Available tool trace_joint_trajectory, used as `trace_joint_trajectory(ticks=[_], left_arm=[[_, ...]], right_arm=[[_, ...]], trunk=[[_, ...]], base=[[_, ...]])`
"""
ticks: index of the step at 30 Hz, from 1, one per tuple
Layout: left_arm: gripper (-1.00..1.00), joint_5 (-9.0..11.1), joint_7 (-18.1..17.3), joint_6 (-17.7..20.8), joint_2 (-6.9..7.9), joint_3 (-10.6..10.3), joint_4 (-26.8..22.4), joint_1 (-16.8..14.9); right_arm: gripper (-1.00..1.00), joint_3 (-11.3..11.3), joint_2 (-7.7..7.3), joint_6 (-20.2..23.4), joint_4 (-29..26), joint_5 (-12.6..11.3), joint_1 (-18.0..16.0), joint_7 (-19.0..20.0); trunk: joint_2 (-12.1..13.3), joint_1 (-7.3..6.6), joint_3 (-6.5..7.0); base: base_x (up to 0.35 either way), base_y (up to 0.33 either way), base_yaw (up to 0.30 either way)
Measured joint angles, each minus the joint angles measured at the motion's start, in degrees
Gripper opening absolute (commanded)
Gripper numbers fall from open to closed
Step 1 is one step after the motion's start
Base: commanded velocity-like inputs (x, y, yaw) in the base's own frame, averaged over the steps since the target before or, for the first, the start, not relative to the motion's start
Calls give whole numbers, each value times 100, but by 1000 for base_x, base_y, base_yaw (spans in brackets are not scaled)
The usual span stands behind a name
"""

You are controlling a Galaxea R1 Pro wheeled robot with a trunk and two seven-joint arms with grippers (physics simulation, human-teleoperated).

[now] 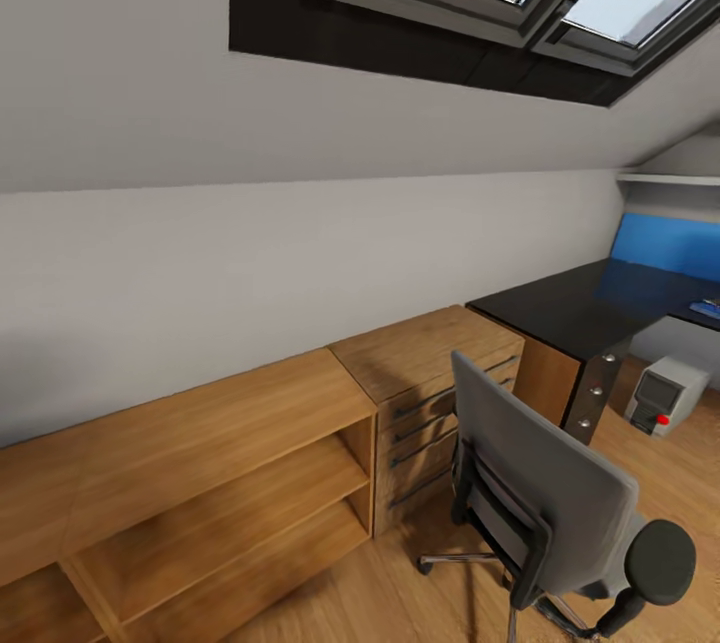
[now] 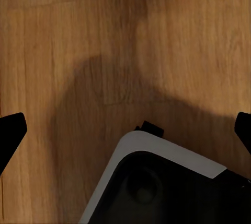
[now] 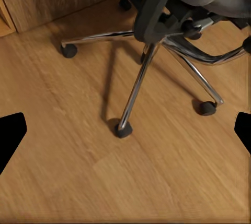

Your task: In the bedroom, organize the workspace by keeping the computer under the desk, ensuring the monitor is on the desk, placing the keyboard on the desk next to the monitor, placing the mouse on the desk next to the keyboard, moving the folder from the swivel chair onto the desk next to the mouse, stacking the notebook on top of the folder with the pen on top of the notebook, and positioning the swivel chair next to the desk.

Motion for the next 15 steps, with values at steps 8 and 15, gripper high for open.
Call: trace_joint_trajectory(ticks=[8, 15], left_arm=[[100, -1, 1, -1, 0, -1, 0, 0], [100, -1, 0, -1, 0, 0, 1, -1]], right_arm=[[100, -3, 0, 1, 0, 1, 1, 1], [100, 4, 0, 0, 0, 5, -1, 7]], trunk=[[0, -1, -69], [0, -1, -101]], base=[[33, 90, -132], [100, 159, -228]])
